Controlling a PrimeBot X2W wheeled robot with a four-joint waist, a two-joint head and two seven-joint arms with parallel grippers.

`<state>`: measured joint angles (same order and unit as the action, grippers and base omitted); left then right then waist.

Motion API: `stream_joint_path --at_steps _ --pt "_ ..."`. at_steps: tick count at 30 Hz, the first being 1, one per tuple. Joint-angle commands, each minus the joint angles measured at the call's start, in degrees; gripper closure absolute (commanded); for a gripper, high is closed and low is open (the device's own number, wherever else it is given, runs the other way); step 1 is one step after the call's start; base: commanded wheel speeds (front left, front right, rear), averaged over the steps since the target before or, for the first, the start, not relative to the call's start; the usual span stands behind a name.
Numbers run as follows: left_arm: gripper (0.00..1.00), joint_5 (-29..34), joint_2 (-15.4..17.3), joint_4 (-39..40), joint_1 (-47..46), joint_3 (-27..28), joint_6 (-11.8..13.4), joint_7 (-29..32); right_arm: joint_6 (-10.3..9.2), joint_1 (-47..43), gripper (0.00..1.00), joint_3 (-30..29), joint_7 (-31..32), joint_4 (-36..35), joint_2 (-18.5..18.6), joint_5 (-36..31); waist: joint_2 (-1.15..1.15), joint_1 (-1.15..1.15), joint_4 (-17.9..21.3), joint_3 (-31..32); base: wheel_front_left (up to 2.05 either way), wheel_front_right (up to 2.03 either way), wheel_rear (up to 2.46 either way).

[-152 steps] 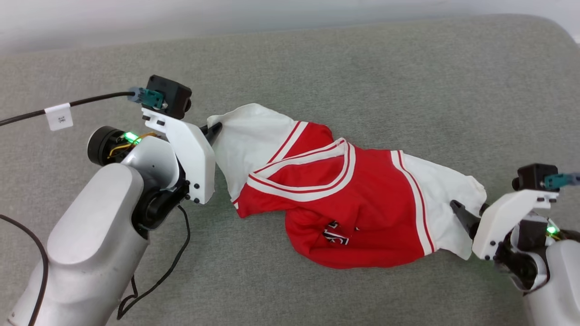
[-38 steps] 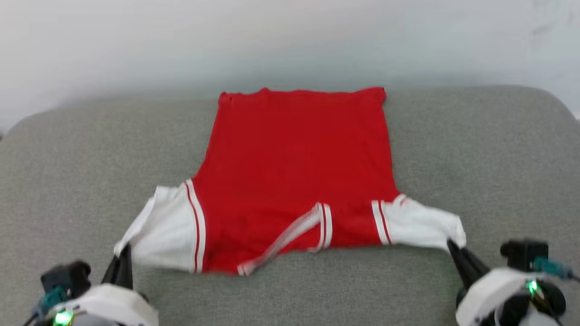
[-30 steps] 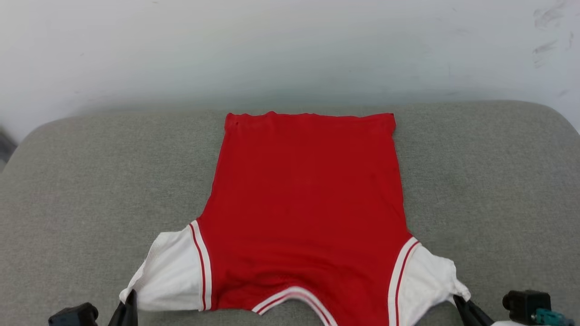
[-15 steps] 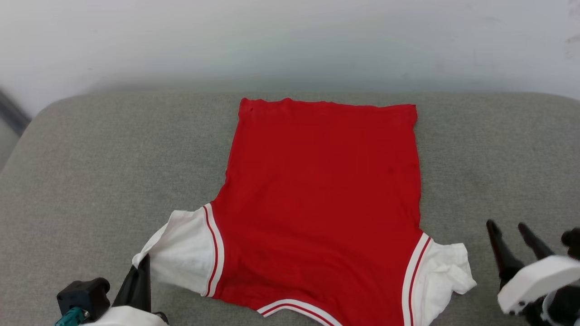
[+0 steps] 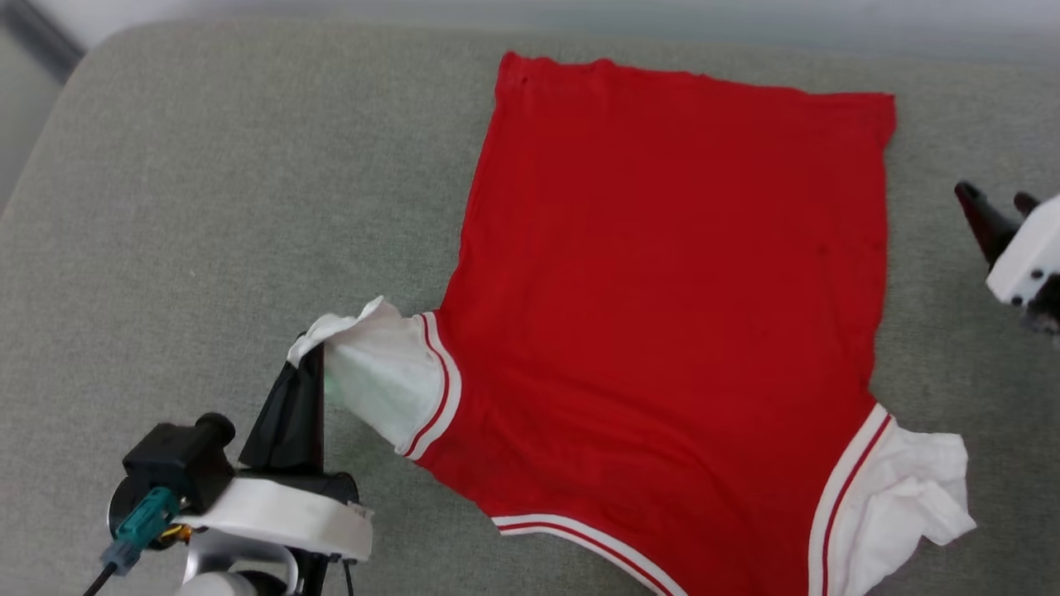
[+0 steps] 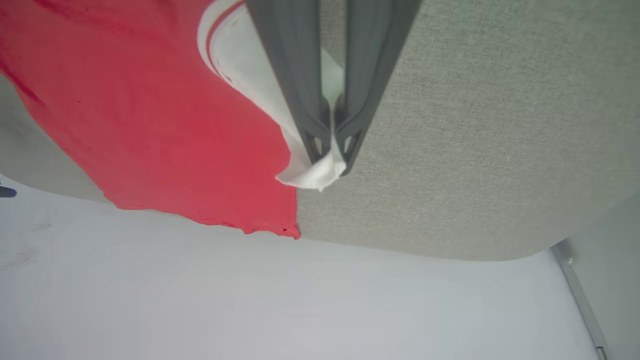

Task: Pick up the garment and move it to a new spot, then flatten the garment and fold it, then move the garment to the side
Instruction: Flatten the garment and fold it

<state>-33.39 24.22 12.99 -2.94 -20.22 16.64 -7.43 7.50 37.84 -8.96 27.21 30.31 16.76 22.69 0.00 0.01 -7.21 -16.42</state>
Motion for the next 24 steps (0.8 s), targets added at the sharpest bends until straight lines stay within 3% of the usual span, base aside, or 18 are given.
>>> stream_joint_path --at_steps 1,5,13,21,22,23,24 --pt "1.00 0.6 -0.5 0.4 -1.5 -0.1 -0.4 -0.7 -0.02 3.5 0.00 0.1 2.0 1.5 0.5 -0.2 0.00 -0.01 -3.2 -5.0 0.00 0.00 0.00" --pt "1.00 1.1 -1.3 0.9 -4.6 -0.8 -1.3 -2.0 -0.02 12.2 0.00 -0.4 8.1 5.9 1.0 -2.3 0.00 -0.01 -4.7 -9.5 0.00 0.00 0.00" --pt "1.00 1.5 -2.9 -0.1 -9.1 -2.0 -3.2 -3.7 -0.02 22.8 0.00 -3.0 13.8 11.4 1.2 -7.0 0.00 -0.01 -6.6 -15.2 0.00 0.00 0.00" --pt "1.00 1.1 -4.0 -1.5 -10.8 -2.7 -4.4 -4.5 -0.02 24.6 0.00 -6.5 20.9 18.4 -1.5 -12.6 0.00 -0.01 -7.2 -16.6 0.00 0.00 0.00" --pt "1.00 1.0 -4.0 -1.7 -11.0 -2.7 -4.5 -4.6 -0.02 24.6 0.22 -6.9 21.8 18.9 -1.9 -13.2 0.00 -0.01 -7.2 -16.6 0.00 0.00 0.00" --pt "1.00 1.0 -4.1 -1.9 -11.1 -2.8 -4.7 -4.7 -0.02 24.7 0.69 -7.5 22.4 19.4 -2.2 -13.7 0.00 -0.01 -7.2 -16.5 0.00 0.00 0.00" --pt "1.00 1.1 -4.1 -2.1 -11.2 -2.8 -4.8 -4.8 -0.02 24.8 1.00 -7.7 22.7 19.5 -2.4 -14.1 0.00 -0.01 -7.2 -16.3 0.00 0.00 0.00"
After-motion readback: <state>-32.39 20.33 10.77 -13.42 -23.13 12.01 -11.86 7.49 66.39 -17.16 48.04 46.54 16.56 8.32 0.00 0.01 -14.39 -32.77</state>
